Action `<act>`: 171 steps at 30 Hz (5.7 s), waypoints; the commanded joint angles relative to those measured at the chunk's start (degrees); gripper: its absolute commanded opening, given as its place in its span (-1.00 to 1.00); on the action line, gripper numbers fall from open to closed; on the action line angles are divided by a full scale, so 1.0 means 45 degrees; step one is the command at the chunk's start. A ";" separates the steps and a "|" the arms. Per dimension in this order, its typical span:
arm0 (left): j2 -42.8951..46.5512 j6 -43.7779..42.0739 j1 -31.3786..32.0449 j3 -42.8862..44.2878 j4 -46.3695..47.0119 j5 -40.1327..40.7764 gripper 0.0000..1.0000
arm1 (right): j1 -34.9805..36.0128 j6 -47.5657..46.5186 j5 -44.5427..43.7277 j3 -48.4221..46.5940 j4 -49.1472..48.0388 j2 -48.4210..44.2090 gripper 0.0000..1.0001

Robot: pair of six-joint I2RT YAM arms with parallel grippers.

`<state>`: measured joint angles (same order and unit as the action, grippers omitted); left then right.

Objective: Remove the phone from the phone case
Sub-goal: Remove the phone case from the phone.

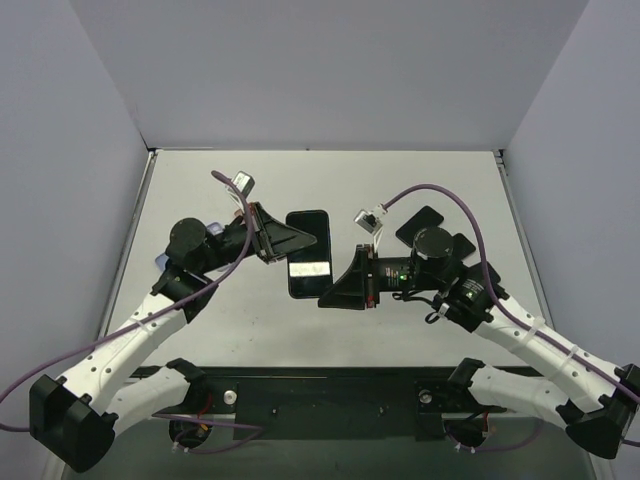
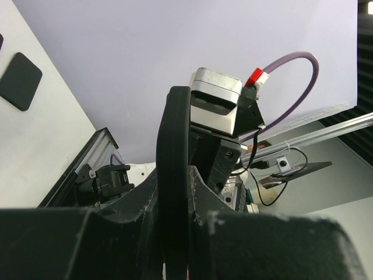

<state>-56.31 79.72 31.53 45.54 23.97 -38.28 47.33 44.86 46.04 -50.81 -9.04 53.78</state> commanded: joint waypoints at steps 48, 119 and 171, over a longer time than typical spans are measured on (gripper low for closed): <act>0.0620 -0.0762 0.4711 -0.2776 0.9185 1.1786 -1.00 | 0.1766 0.1828 -0.6813 0.1602 -0.5725 -0.1950 0.18; 0.0386 -0.1542 0.4712 -0.0941 0.6512 0.9838 -1.00 | 0.0791 0.1867 -0.5877 -0.1210 -0.0667 -0.1600 -0.25; 0.0282 -0.3319 0.4165 0.2168 -0.1220 0.5592 0.09 | -0.1338 0.4753 -0.3765 -0.1914 -0.1135 -0.0680 -1.00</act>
<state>-59.90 72.97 46.98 53.17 27.53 -13.41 41.08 60.75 31.11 -58.30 -7.35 49.67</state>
